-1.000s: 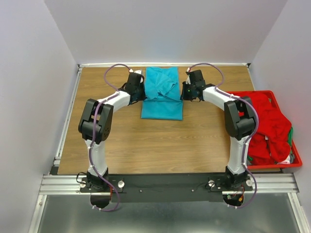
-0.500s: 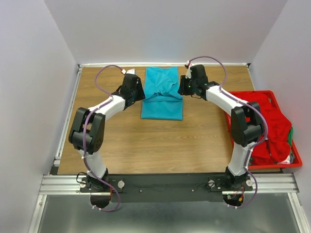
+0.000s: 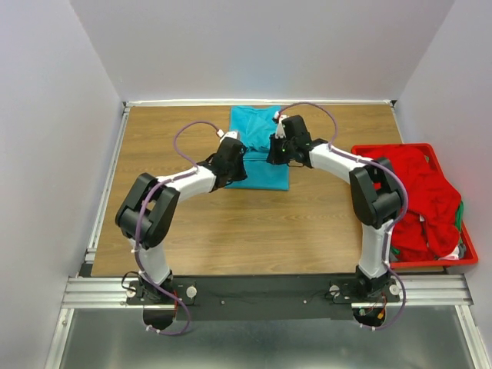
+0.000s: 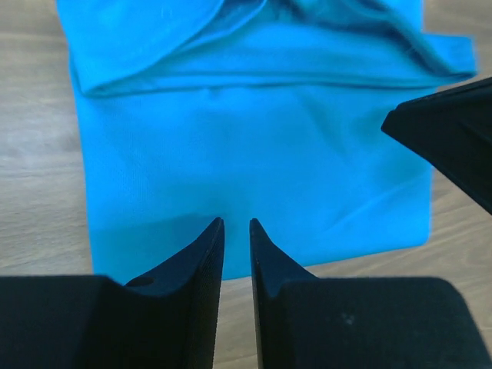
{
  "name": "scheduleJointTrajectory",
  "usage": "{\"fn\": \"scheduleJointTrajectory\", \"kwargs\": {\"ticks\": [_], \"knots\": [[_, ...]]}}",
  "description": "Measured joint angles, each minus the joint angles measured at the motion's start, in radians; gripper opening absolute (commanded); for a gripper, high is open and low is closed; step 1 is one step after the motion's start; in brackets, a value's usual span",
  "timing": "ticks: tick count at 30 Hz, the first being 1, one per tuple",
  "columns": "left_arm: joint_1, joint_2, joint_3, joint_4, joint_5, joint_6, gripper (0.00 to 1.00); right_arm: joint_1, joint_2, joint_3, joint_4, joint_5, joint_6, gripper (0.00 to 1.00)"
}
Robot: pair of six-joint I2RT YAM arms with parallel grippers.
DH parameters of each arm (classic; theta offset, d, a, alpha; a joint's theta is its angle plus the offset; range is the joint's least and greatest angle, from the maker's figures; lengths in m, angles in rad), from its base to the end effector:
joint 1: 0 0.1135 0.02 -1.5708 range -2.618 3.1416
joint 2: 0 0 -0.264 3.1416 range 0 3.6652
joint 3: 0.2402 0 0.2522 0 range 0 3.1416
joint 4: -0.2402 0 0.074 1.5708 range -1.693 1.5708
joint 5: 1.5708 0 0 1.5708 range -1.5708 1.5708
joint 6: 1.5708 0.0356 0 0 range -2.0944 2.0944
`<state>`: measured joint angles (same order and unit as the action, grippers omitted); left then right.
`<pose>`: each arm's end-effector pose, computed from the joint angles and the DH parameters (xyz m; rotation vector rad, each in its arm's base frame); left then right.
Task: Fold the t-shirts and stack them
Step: Fold the tshirt
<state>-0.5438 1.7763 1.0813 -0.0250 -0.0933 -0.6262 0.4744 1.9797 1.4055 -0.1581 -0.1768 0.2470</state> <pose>0.3292 -0.1952 0.1890 -0.1457 2.3336 -0.4939 0.3924 0.2085 0.2002 -0.3597 2.3299 0.5659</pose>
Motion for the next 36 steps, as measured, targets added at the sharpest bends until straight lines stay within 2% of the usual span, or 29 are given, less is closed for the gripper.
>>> {"fn": "scheduleJointTrajectory", "kwargs": {"ticks": [6,15,23,27,32,36], "knots": [[-0.006,0.074,-0.001,-0.003,0.011,-0.003,0.26,0.0,0.097,0.013,0.009,-0.025,0.015,0.13],[-0.006,0.09,-0.01,0.013,0.016,-0.003,0.25,0.0,0.17,0.108,0.017,-0.01,0.018,0.15],[-0.006,0.082,-0.037,0.05,0.017,-0.003,0.23,-0.023,0.303,0.332,0.031,0.019,0.013,0.19],[-0.014,0.053,-0.072,0.05,0.027,-0.01,0.23,-0.034,0.322,0.378,0.031,0.018,0.01,0.24],[-0.051,-0.028,-0.167,0.042,0.06,-0.037,0.23,-0.04,0.244,0.304,0.038,-0.04,0.003,0.27],[-0.082,-0.14,-0.283,0.019,0.102,-0.072,0.24,-0.021,0.06,0.106,0.039,-0.121,0.006,0.3]]}}
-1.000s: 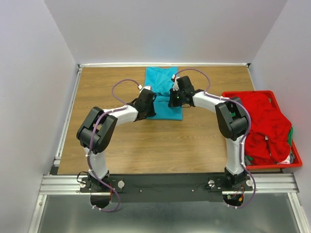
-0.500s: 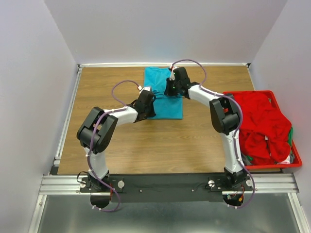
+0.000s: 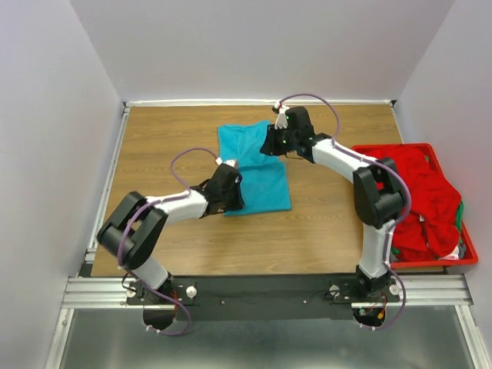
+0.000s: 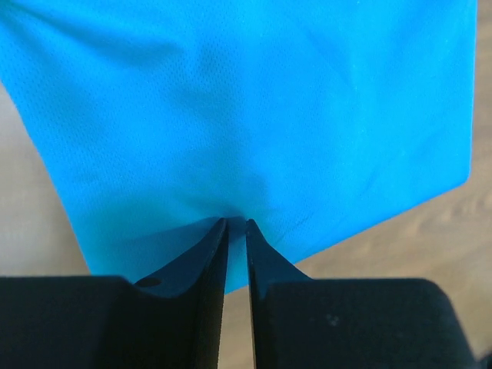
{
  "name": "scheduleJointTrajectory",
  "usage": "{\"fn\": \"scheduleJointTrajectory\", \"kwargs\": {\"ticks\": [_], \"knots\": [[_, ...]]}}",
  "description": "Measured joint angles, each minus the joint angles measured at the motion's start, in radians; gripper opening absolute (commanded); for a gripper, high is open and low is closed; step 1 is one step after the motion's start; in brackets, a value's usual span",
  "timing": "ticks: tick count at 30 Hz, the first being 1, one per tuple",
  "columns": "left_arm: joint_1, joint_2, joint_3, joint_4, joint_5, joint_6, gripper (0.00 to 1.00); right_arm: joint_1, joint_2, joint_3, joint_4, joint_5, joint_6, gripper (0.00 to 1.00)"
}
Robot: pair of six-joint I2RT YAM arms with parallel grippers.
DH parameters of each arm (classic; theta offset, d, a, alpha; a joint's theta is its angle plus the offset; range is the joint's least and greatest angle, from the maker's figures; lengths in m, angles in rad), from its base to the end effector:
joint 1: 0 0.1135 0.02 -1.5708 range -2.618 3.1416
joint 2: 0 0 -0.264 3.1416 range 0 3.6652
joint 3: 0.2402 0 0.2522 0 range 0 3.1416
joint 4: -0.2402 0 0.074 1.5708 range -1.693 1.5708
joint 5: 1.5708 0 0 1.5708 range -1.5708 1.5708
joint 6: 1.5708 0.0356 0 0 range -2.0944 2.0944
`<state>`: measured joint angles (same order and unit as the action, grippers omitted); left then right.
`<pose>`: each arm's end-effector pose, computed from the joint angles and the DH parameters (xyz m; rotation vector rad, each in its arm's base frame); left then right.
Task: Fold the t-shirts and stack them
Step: Fold the tshirt
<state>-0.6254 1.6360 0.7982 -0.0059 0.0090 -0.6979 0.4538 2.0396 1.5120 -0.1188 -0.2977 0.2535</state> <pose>0.2581 -0.1867 0.1532 -0.0866 2.5071 -0.5953 0.4155 0.2143 0.2125 -0.3963 2.2451 0.7121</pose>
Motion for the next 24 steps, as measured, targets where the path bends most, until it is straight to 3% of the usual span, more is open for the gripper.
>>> {"fn": "scheduleJointTrajectory", "kwargs": {"ticks": [4,10,24], "knots": [[-0.009,-0.16,-0.113,-0.06,0.018,-0.035,0.27,0.019,-0.161,-0.167,0.027,-0.08,0.029,0.3],[0.025,-0.268,-0.103,-0.023,0.028,-0.052,0.26,0.012,-0.249,-0.331,0.078,-0.179,0.069,0.3],[0.23,0.138,0.146,0.087,0.148,-0.034,0.22,-0.099,-0.166,-0.369,0.133,-0.273,0.087,0.3]]}}
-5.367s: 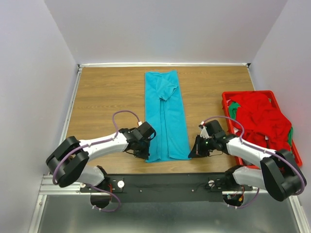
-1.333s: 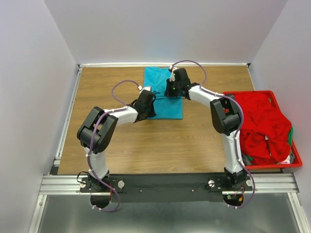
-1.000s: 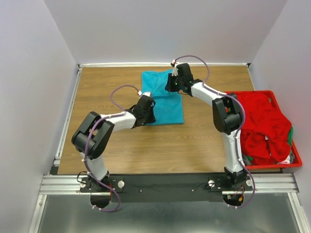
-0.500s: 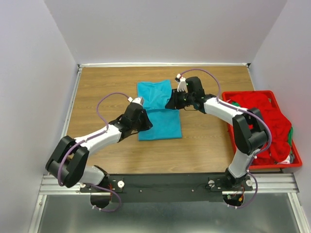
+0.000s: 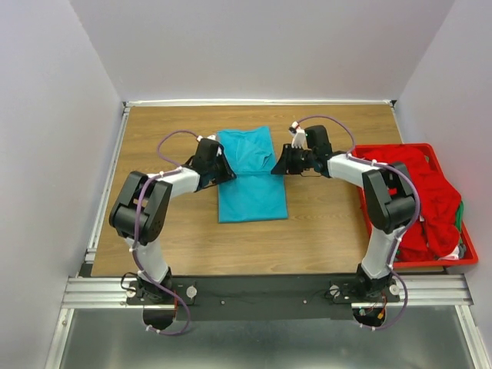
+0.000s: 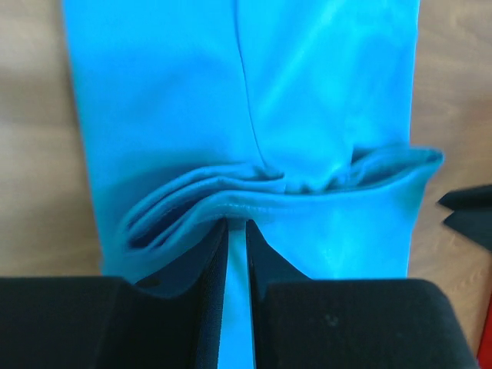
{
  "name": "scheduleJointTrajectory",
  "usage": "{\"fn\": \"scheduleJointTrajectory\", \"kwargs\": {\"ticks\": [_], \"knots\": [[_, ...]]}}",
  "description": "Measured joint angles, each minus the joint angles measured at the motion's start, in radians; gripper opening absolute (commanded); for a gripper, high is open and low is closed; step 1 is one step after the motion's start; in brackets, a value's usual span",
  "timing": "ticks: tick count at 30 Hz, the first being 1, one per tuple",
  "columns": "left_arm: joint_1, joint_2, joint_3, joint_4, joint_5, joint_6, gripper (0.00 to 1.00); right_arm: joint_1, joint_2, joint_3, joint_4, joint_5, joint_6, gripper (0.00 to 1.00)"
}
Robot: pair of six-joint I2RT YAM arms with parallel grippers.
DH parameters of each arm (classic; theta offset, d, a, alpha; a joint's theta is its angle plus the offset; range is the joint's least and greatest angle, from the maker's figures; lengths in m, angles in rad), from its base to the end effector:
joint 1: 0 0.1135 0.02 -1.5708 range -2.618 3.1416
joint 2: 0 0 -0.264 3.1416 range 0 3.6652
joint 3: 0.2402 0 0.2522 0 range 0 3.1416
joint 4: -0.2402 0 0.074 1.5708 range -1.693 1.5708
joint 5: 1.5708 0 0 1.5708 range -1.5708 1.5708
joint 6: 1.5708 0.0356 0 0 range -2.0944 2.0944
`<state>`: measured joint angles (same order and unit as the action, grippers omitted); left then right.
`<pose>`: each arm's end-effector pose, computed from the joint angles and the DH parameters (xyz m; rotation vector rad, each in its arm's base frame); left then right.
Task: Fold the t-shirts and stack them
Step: Fold the tshirt
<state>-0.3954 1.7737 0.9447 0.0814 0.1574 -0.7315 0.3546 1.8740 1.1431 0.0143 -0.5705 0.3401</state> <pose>0.3328 -0.1450 0.1578 -0.3235 2.4066 -0.7276 0.3681 0.1568 0.1783 -0.3284 2.3317 1.0052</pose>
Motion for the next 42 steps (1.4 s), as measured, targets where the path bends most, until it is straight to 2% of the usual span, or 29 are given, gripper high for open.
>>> {"fn": "scheduleJointTrajectory", "kwargs": {"ticks": [9,16,20,24,27,33,42], "knots": [[0.062,0.113,0.146,0.012,0.045,0.009,0.23,-0.04,0.153,0.096,-0.001,-0.022,0.003,0.3],[0.105,0.112,0.148,0.022,0.08,0.009,0.28,-0.065,0.181,0.136,0.007,-0.025,0.016,0.31],[0.132,0.015,0.061,0.013,0.081,0.011,0.32,-0.074,0.087,0.053,0.013,-0.039,0.031,0.34],[0.119,-0.237,-0.104,0.005,0.09,0.013,0.32,-0.074,-0.077,-0.103,0.065,-0.114,0.08,0.37],[0.091,-0.375,-0.222,0.037,0.117,0.012,0.31,-0.074,-0.177,-0.259,0.185,-0.207,0.159,0.4],[0.019,-0.405,-0.416,0.053,0.159,-0.004,0.27,-0.073,-0.192,-0.475,0.348,-0.323,0.286,0.4],[0.015,-0.388,-0.529,0.135,0.17,-0.1,0.24,-0.076,-0.035,-0.561,0.483,-0.377,0.341,0.38]]}}
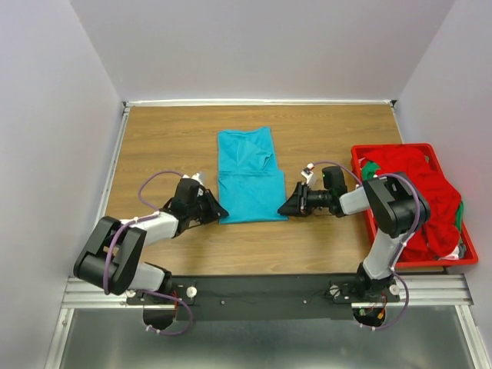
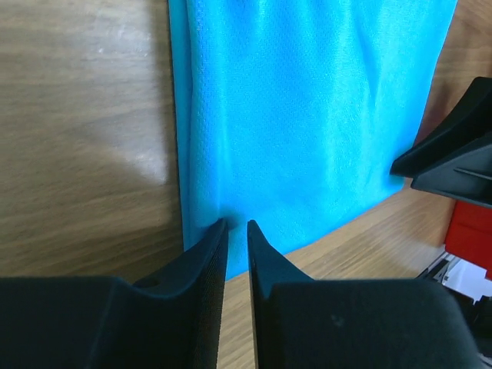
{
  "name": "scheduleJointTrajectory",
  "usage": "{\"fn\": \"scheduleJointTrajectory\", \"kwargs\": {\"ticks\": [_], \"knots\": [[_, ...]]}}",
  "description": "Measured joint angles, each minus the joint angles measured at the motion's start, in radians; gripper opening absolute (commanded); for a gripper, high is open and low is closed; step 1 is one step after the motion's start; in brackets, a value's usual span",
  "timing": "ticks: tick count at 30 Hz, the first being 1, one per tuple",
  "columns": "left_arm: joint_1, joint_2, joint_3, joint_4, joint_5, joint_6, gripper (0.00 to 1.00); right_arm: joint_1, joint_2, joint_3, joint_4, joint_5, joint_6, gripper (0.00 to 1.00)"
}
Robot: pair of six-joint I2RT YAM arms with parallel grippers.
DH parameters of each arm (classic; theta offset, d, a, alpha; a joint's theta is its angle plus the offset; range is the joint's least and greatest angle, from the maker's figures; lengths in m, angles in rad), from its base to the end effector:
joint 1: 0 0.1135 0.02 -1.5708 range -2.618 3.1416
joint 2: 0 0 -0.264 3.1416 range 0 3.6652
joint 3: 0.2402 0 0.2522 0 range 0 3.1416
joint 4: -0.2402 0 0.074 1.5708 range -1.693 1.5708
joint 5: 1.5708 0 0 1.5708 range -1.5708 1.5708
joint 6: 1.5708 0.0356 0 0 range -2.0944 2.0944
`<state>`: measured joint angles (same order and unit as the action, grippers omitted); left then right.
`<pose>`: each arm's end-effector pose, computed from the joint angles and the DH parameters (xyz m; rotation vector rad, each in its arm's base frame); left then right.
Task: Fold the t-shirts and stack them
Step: Fold the tshirt
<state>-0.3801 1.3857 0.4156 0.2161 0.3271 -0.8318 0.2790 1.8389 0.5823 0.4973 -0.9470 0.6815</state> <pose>0.2167 -0.0989 0.1311 -0.3831 2.4588 -0.9484 0.2722 0.1080 0.0884 -0.0377 2.4492 1.5619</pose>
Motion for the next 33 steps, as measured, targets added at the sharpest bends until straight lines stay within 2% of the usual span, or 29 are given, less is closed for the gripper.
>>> {"fn": "scheduleJointTrajectory", "kwargs": {"ticks": [7,12,16,21,27,33], "knots": [[0.041,-0.121,-0.047,-0.036,-0.006,-0.013,0.24,-0.024,-0.055,-0.03,0.018,0.022,0.014,0.39],[0.052,-0.146,0.052,-0.04,-0.03,-0.005,0.24,-0.026,-0.078,0.075,-0.002,0.021,0.024,0.39],[0.053,-0.028,0.198,0.013,-0.036,0.006,0.24,-0.026,-0.021,0.235,0.007,0.021,0.03,0.39],[0.072,0.218,0.357,0.072,-0.039,0.017,0.23,-0.026,0.135,0.406,0.017,0.028,0.04,0.38],[0.122,0.415,0.393,0.101,-0.029,-0.002,0.23,-0.039,0.28,0.47,0.015,0.04,0.044,0.38],[0.155,0.433,0.396,0.144,-0.005,-0.013,0.29,-0.066,0.328,0.503,0.016,0.038,0.049,0.39]]}}
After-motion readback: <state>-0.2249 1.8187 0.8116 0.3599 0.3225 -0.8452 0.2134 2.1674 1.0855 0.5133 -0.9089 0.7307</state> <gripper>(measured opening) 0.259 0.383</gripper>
